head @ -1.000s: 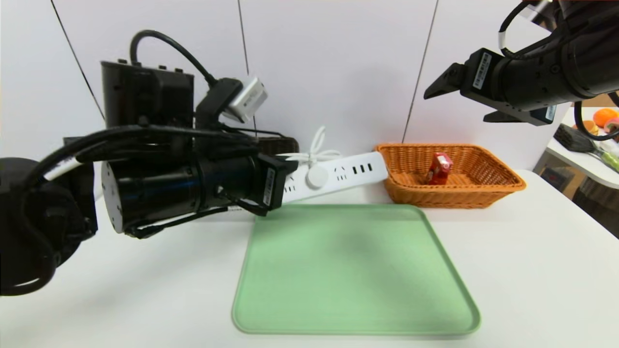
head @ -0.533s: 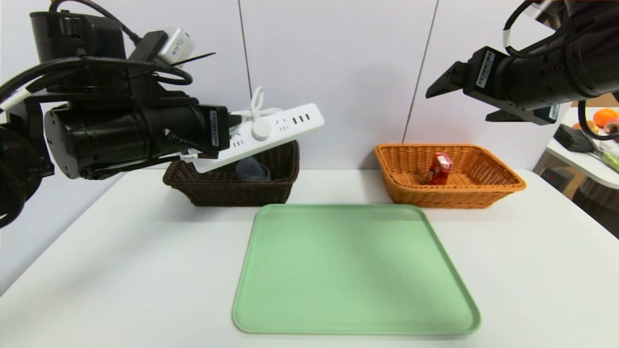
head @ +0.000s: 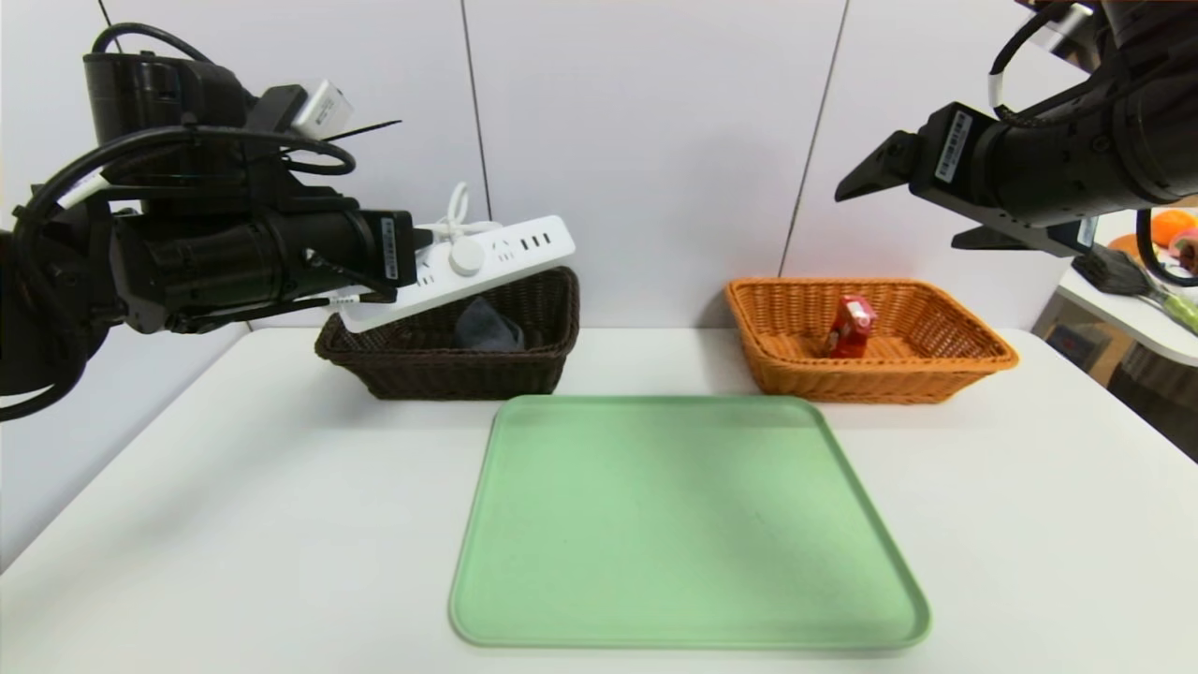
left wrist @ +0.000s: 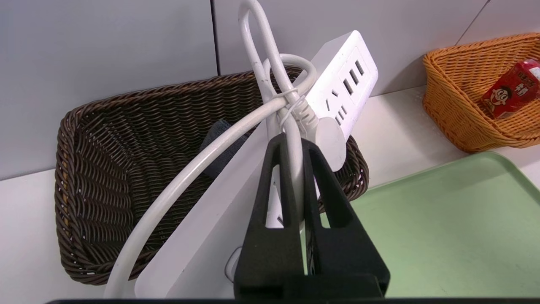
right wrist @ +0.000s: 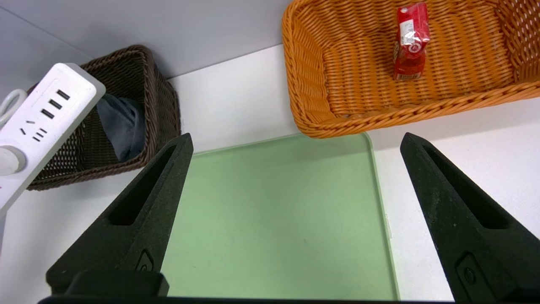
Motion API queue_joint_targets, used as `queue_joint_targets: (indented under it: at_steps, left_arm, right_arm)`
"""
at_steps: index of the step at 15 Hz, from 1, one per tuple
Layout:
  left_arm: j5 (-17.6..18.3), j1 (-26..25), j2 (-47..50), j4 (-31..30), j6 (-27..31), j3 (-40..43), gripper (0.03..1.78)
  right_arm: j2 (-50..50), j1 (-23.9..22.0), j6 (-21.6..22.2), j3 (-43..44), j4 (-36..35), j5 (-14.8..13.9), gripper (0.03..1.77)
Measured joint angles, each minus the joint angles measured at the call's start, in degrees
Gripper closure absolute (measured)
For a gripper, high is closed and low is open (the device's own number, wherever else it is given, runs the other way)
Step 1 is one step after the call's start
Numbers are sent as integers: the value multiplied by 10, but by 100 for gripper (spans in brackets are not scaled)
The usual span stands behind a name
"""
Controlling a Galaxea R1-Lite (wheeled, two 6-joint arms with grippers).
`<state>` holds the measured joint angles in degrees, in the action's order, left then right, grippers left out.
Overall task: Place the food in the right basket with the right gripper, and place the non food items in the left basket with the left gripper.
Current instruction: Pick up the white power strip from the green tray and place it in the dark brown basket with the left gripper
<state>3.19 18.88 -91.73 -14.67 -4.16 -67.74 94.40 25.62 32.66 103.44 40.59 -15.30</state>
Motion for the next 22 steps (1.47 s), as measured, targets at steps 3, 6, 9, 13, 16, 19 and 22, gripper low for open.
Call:
queue_joint_targets:
  at_steps: [3,6,9,13,16,19,22]
  left_arm:
    - [0,-15,-6,0,0,0,171]
    - [0,-44,-24,-1,2,-3,171]
    - [4,-57,-38,0,2,-6,171]
    - [3,-59,-52,1,3,-15,171]
    - [3,-58,-66,2,9,-21,171]
    - [2,-57,-80,2,18,-26,171]
    - [2,-55,-91,1,18,-30,171]
  right_arm:
    - [0,-2,1,-5,-2,6,10]
    - [0,-4,0,-6,-2,8,10]
    - [0,-4,0,-5,-3,8,10]
    - [1,-7,1,-7,-2,17,10]
    - [1,-10,1,-7,-2,19,10]
    - [1,-14,1,-8,-2,21,10]
    - [1,-20,1,-8,-2,27,10]
